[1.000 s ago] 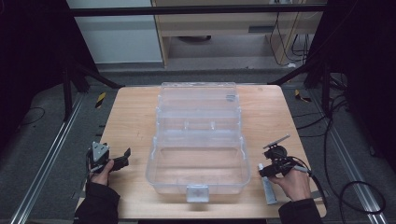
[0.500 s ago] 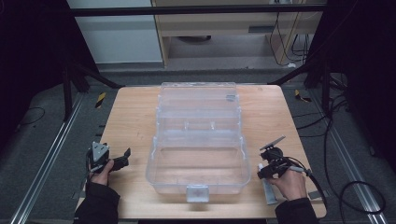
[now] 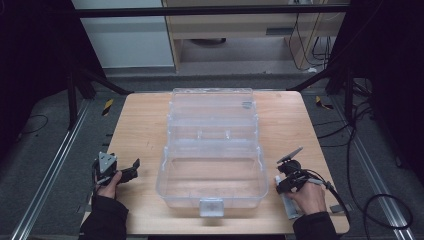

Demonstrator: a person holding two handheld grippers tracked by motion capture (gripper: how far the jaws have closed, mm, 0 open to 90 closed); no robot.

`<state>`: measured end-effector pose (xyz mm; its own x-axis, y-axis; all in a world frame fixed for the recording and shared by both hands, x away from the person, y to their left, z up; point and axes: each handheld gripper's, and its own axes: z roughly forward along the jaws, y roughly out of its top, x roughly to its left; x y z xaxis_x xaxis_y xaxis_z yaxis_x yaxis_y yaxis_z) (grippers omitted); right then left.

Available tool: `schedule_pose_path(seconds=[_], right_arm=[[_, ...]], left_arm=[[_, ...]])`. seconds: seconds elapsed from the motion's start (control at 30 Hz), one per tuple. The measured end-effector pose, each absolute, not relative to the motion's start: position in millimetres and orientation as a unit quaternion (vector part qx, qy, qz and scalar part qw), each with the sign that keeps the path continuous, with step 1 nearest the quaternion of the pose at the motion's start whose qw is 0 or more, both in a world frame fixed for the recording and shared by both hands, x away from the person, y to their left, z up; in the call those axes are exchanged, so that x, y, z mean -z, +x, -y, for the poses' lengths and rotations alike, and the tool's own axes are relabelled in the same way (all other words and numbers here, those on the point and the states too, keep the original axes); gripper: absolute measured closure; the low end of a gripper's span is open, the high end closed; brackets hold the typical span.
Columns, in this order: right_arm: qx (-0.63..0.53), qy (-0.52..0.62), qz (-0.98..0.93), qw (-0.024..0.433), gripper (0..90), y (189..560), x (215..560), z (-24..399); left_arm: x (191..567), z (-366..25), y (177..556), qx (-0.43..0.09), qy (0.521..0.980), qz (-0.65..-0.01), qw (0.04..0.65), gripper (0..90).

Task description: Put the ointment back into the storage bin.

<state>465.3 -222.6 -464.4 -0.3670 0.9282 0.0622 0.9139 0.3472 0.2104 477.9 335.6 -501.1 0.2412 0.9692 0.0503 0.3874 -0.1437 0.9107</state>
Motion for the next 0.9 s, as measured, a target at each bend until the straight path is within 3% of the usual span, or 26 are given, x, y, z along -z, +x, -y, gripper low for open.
schedule_pose_path(seconds=[0.63, 0.9], right_arm=[[-0.081, 0.547, -0.833, 0.033, 69.7, 465.5, 465.2, 220.6], [-0.120, 0.544, -0.830, 0.031, 69.8, 459.8, 448.7, 231.9]], left_arm=[[501.1, -335.4, 477.9, -0.351, 0.670, -0.506, 0.413, 1.5], [501.1, -335.1, 478.2, -0.352, 0.670, -0.507, 0.411, 1.5]])
